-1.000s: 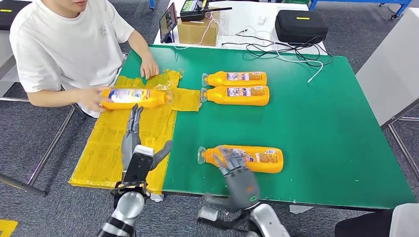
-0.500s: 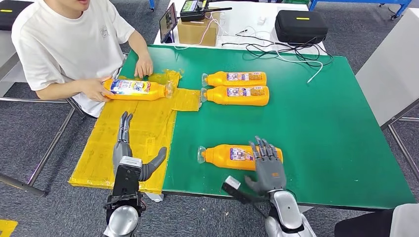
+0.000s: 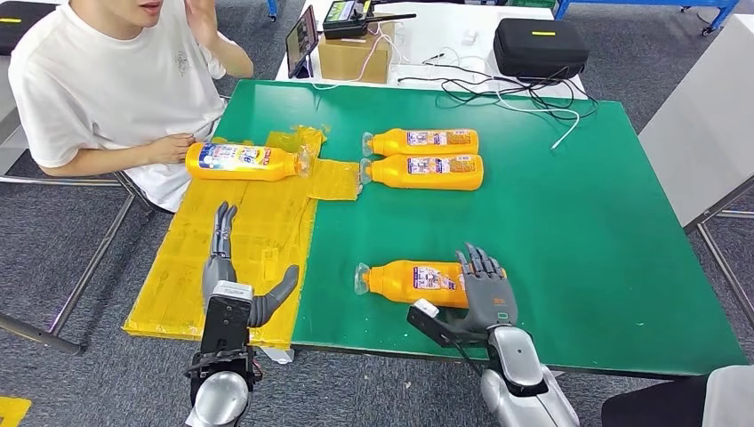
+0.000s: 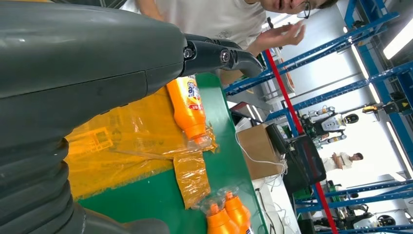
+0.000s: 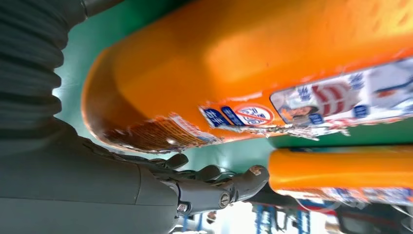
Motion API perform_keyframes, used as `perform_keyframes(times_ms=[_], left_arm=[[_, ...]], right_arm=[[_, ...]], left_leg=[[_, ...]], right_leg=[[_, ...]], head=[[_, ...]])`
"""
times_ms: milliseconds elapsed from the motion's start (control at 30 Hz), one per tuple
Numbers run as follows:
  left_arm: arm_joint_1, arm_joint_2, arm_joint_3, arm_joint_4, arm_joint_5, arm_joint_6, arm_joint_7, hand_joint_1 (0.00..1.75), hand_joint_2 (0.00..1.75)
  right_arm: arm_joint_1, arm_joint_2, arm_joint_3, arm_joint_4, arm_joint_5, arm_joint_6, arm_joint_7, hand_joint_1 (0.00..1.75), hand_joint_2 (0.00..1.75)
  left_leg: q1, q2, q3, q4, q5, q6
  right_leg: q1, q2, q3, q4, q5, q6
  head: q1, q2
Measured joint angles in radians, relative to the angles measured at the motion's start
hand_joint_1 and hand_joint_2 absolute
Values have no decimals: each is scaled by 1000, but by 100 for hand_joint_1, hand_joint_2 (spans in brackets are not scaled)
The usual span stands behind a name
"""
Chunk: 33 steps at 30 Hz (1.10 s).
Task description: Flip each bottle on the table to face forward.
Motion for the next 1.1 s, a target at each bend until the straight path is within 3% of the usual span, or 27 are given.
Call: perform_keyframes(times_ms=[167,267,400,867,1100], left_arm=[[0,-3,4,-1,-1,-16,14,0,175],[0,-6,7,-1,-2,-17,16,0,175],[0,-8,11,-1,-2,-17,17,0,175],[-7,-8,18,1,-1,-18,17,0,175],[-37,-8,19,31,13,-18,-2,0,175]], right_arm=[[-114,-3,2,130,60,166,137,0,175],[-141,-5,3,162,65,190,149,0,175],[-151,-7,6,180,65,196,147,175,175],[-198,-40,34,246,-27,250,91,175,175],[-221,-50,32,285,-223,259,-83,175,175]], left_leg=[[0,2,6,0,0,0],[0,2,9,0,0,0],[0,2,11,0,0,0],[0,2,14,0,0,0],[0,5,21,-1,-4,0]], right_leg=[[0,0,4,0,0,0],[0,0,7,-1,0,0],[0,0,9,-1,0,0],[0,0,11,-1,0,0],[0,2,7,-2,0,0]], head=[[0,0],[0,0],[0,0],[0,0],[0,0]])
